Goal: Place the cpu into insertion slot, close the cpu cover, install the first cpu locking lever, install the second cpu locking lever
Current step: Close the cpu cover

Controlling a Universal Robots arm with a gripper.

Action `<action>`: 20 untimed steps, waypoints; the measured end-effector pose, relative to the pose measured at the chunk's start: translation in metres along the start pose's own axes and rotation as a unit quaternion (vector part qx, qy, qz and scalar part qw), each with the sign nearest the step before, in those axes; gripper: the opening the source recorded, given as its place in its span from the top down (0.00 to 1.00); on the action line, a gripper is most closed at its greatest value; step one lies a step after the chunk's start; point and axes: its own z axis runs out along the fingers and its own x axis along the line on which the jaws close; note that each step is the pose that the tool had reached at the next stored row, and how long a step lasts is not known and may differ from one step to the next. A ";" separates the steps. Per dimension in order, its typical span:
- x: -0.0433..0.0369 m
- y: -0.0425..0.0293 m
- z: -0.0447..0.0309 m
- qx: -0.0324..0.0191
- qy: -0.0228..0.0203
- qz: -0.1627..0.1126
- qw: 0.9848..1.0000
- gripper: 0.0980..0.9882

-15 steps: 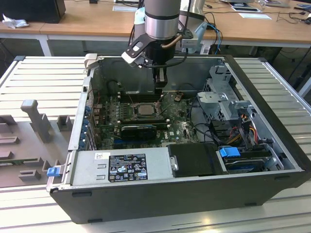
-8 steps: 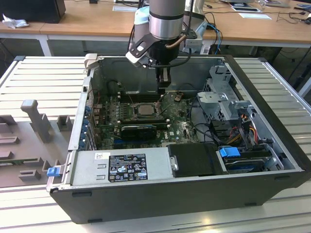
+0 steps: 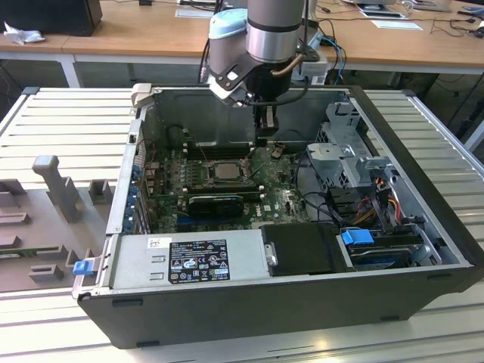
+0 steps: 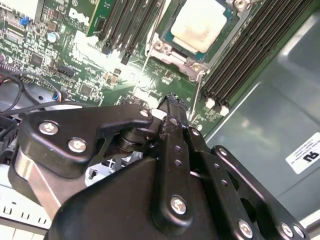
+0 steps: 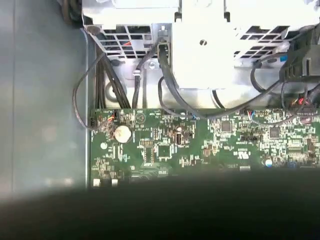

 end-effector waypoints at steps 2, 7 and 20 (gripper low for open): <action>0.0000 0.0006 0.0008 0.000 0.000 0.000 1.000 0.99; 0.0000 0.0092 0.0097 0.004 0.000 0.000 1.000 0.99; -0.0001 0.0278 0.0244 0.014 0.001 -0.011 1.000 0.99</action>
